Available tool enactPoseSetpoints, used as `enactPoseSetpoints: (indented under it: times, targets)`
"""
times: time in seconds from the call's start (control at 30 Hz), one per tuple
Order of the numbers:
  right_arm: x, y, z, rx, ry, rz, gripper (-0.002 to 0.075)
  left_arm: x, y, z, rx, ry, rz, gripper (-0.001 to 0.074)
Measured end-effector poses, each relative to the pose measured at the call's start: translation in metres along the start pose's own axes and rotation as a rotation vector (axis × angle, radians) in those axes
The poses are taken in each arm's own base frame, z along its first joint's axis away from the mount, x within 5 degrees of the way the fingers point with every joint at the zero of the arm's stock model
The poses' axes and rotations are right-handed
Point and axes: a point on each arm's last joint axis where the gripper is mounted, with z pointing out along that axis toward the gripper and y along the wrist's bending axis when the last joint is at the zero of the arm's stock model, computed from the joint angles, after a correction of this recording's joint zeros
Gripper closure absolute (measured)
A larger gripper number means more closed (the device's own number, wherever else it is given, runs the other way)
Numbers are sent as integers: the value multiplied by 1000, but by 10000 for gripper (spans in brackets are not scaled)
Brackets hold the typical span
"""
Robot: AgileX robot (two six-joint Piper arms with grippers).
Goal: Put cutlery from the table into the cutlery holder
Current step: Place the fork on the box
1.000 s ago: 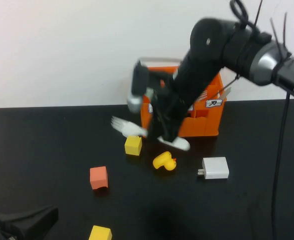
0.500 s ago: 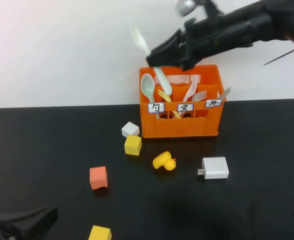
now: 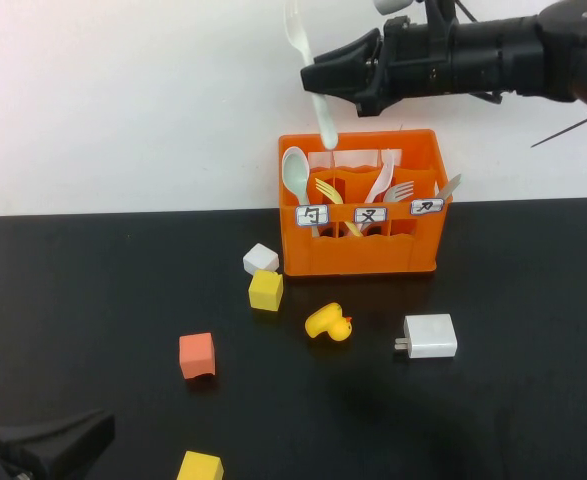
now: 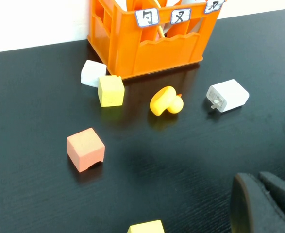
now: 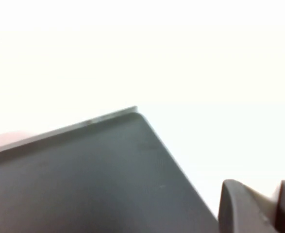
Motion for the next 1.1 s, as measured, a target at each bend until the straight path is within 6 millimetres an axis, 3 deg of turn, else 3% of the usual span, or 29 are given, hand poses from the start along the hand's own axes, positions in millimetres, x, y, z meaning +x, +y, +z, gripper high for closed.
enactPoseSetpoints:
  times: [0.37, 0.8, 0.93, 1.1]
  targets:
    - [45, -30, 19, 172, 40, 76, 601, 0, 0, 0, 0, 0, 0, 736]
    - [69, -33, 25, 153, 136, 36, 599, 0, 0, 0, -1, 0, 4, 736]
    - [73, -31, 24, 134, 187, 23, 519, 0, 0, 0, -1, 0, 4, 736]
    - [76, -33, 22, 141, 211, 78, 344, 0, 0, 0, -1, 0, 4, 736]
